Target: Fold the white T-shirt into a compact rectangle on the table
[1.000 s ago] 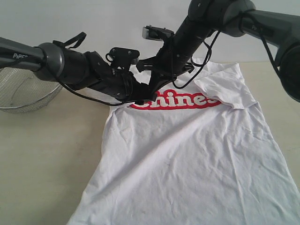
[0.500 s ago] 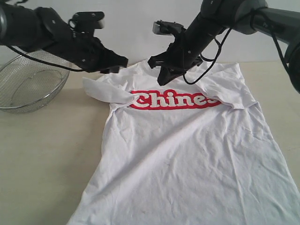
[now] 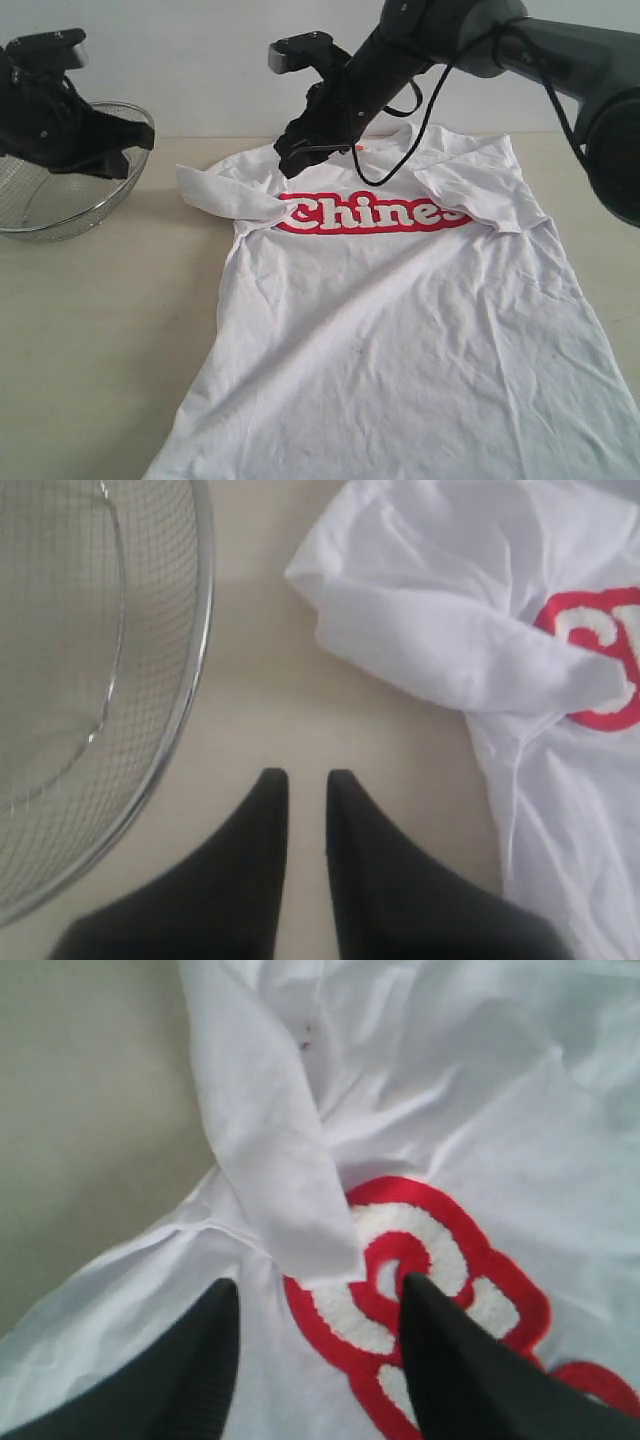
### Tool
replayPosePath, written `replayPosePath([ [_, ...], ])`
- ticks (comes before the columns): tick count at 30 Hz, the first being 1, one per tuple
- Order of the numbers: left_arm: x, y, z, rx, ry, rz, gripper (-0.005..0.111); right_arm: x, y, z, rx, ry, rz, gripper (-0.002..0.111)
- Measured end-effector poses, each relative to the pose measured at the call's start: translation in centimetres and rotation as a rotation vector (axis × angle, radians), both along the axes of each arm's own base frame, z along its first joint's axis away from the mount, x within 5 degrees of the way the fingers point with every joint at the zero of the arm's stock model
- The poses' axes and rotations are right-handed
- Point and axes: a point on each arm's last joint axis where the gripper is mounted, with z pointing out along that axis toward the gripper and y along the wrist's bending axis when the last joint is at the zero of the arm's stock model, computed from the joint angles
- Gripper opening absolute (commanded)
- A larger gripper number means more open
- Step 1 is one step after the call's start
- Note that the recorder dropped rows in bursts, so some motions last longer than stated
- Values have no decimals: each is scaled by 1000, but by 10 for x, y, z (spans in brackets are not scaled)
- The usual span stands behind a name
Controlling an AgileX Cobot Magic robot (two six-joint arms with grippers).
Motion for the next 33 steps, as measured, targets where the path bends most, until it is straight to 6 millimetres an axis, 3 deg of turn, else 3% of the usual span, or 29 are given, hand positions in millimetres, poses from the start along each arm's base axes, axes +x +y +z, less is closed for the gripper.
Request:
replayPosePath([
  [7, -4, -5, -36, -170, 64, 118, 16, -5, 21, 2, -3, -53, 48, 54],
  [16, 12, -29, -75, -592, 142, 250, 59, -8, 23, 0, 1, -3, 40, 40],
  [21, 20, -33, -84, -739, 118, 334, 60, -10, 23, -1, -4, 19, 52, 41],
  [29, 22, -30, -120, -706, 168, 394, 60, -10, 23, -1, -2, 24, 47, 41],
  [33, 33, -33, -123, -738, 162, 384, 60, -10, 23, -1, 1, 26, 45, 41],
])
